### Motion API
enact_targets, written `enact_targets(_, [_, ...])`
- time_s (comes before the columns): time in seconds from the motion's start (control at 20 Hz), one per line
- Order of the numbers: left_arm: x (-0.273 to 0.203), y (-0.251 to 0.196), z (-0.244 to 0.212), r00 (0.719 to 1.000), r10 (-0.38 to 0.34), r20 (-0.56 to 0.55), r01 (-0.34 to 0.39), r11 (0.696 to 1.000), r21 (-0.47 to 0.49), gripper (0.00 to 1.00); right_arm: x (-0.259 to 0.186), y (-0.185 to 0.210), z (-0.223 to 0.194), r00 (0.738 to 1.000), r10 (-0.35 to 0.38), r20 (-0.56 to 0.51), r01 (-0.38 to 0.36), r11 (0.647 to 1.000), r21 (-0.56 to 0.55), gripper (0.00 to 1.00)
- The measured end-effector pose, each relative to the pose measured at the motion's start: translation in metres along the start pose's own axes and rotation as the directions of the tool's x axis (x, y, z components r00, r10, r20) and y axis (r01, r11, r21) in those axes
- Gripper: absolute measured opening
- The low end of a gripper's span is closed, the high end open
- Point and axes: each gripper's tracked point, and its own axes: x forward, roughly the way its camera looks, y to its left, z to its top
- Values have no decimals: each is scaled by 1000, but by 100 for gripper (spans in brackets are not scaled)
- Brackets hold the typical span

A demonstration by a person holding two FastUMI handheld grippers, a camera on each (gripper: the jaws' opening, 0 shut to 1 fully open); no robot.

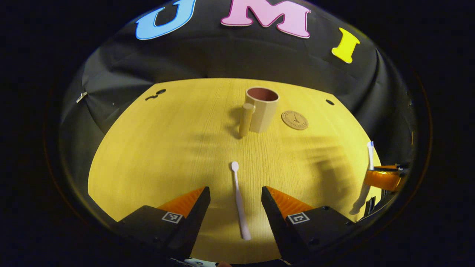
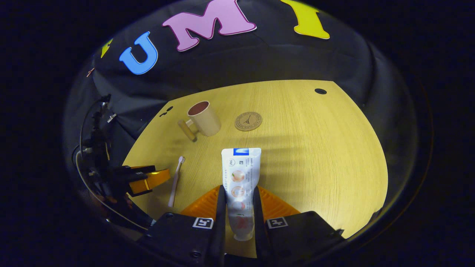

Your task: Put the toothbrush and toothpaste on the desktop into the cup, then pick up the cup and place it on the coaster on the desktop.

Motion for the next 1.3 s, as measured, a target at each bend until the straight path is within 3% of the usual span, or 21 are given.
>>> enact_targets(0.4, [32,2,-14,996,52,-72,-52,999,-2,78,-7,-21,4,1000,23,-3,-23,1000,-12,37])
enact_targets(0.55, [36,7,-24,992,73,-102,-74,997,-2,72,-9,-27,2,1000,20,-4,-20,1000,-9,37])
enact_targets(0.7, [38,7,-30,990,77,-114,-75,997,22,60,-8,-29,-2,1000,22,-8,-22,1000,-3,37])
enact_targets(0.8, [40,5,-29,991,69,-113,-66,997,29,59,-7,-28,-5,1000,24,-9,-24,1000,0,37])
enact_targets(1.05, [43,-1,-27,991,47,-126,-42,998,38,36,-9,-26,-8,1000,23,-7,-23,1000,5,37])
enact_targets(1.1, [43,-2,-26,990,49,-132,-43,998,46,36,-10,-27,-8,1000,20,-5,-20,1000,8,37])
enact_targets(1.15, [44,-3,-26,988,52,-146,-44,997,58,24,-10,-27,-8,1000,18,-3,-18,1000,10,37])
enact_targets(1.2, [45,-4,-27,984,58,-171,-47,997,67,17,-10,-28,-8,1000,14,-1,-14,1000,12,37])
enact_targets(1.3, [43,-3,-25,977,45,-210,-39,999,30,13,-10,-27,-9,1000,9,3,-9,1000,22,37])
